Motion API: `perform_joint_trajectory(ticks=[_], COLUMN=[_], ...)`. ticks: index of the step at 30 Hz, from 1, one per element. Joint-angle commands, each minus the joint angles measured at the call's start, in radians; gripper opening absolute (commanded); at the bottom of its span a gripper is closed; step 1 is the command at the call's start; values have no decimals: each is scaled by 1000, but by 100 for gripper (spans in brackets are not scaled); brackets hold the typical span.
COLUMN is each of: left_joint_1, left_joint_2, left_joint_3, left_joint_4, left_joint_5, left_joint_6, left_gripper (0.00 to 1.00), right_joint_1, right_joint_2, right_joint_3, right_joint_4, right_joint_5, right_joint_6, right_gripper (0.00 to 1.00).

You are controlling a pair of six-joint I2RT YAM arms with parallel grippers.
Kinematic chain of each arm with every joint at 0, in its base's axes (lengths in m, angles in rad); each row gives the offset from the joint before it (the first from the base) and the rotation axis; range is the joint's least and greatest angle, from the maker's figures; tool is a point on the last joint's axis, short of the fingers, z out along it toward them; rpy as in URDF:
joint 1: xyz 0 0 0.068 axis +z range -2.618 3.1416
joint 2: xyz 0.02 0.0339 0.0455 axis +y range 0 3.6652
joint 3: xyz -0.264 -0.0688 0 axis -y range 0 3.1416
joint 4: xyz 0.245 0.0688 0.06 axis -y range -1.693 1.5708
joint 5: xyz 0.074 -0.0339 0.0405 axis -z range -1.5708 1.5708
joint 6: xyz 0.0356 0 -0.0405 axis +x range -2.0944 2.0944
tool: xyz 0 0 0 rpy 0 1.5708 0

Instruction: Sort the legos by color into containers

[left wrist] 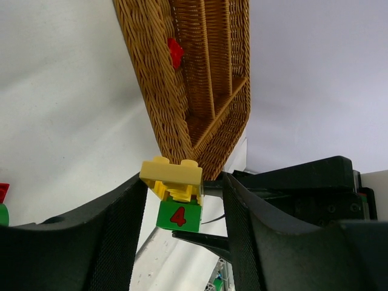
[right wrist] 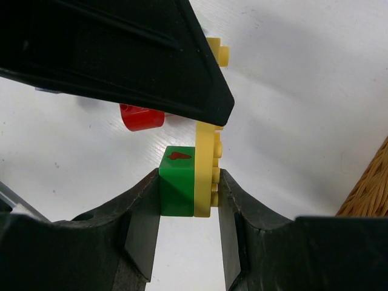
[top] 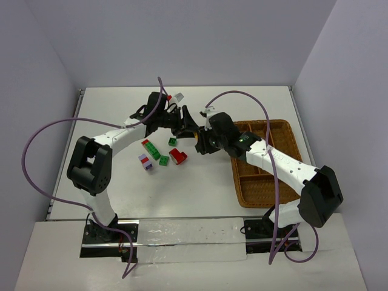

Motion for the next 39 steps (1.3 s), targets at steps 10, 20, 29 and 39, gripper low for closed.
perform_joint_trajectory(ticks=[10,20,29,39], left_joint_1=[-2,84,82,85], left_joint_2=[5,-42,-58,-224], left_joint_3=[31,90,166,-89], left_joint_4=[39,-155,-442,-53], left_joint_5=[-6,-283,-603,-520], left_joint_6=[8,-53,-149,-147], left_gripper=[0,0,0,0], right_joint_1=[14,13,59,-17], right_joint_2=[-55,-111,-106,-136], right_joint_3=[34,82,80,-14], right_joint_4=[30,-1,5,172], right_joint_5=[-15,24,207,-10], right_joint_6=[-11,29,6,504], right_gripper=[31,95,86,90])
